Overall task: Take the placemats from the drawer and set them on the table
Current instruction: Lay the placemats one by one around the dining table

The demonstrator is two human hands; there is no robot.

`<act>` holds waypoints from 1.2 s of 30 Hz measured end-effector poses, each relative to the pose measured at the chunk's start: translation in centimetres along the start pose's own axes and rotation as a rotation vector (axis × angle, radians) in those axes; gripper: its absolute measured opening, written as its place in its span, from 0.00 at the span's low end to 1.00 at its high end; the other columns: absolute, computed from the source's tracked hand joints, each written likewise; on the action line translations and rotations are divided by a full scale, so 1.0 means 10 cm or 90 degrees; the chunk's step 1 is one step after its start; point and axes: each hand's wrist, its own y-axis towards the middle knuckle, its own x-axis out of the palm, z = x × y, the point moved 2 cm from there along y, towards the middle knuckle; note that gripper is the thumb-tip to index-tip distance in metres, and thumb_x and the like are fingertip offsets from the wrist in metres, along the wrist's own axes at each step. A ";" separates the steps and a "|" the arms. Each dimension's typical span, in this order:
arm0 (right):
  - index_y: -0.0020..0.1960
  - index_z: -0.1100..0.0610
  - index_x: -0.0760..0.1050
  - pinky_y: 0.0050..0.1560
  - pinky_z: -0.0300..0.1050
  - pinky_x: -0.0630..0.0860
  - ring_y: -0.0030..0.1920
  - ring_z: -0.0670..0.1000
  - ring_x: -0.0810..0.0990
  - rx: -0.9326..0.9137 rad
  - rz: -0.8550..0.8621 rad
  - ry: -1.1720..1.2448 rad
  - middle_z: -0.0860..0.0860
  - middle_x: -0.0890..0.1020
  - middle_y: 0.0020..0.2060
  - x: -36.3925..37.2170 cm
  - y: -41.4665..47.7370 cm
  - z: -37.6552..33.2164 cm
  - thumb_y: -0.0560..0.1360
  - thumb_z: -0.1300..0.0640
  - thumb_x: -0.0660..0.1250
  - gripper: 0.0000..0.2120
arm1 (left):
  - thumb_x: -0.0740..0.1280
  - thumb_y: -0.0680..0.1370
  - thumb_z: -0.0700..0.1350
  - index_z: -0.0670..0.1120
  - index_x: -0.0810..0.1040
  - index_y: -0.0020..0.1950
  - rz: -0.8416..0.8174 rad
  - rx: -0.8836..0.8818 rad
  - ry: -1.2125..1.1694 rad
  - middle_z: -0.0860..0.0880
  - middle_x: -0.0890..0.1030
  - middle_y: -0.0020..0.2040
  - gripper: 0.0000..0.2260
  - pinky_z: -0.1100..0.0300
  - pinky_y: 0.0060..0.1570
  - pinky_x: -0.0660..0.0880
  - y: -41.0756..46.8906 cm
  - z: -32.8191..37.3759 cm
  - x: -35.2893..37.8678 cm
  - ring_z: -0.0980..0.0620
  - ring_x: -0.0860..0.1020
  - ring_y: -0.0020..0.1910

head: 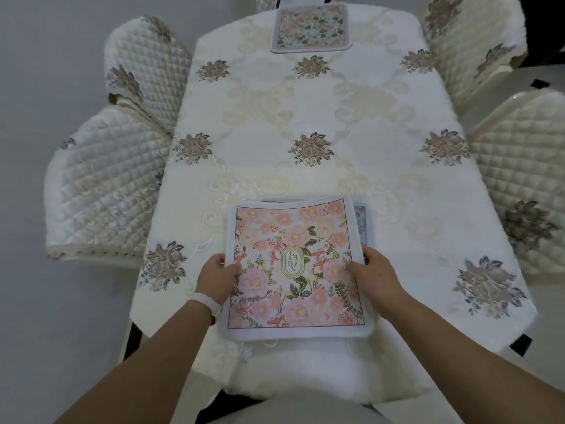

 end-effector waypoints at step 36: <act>0.52 0.51 0.77 0.45 0.52 0.81 0.45 0.53 0.82 -0.225 -0.144 -0.115 0.50 0.83 0.46 4.46 -2.00 -1.37 0.76 0.60 0.65 0.07 | 0.68 0.77 0.39 0.43 0.77 0.51 0.176 0.019 -0.378 0.43 0.84 0.45 0.04 0.54 0.37 0.80 -0.37 -2.37 -4.75 0.44 0.83 0.39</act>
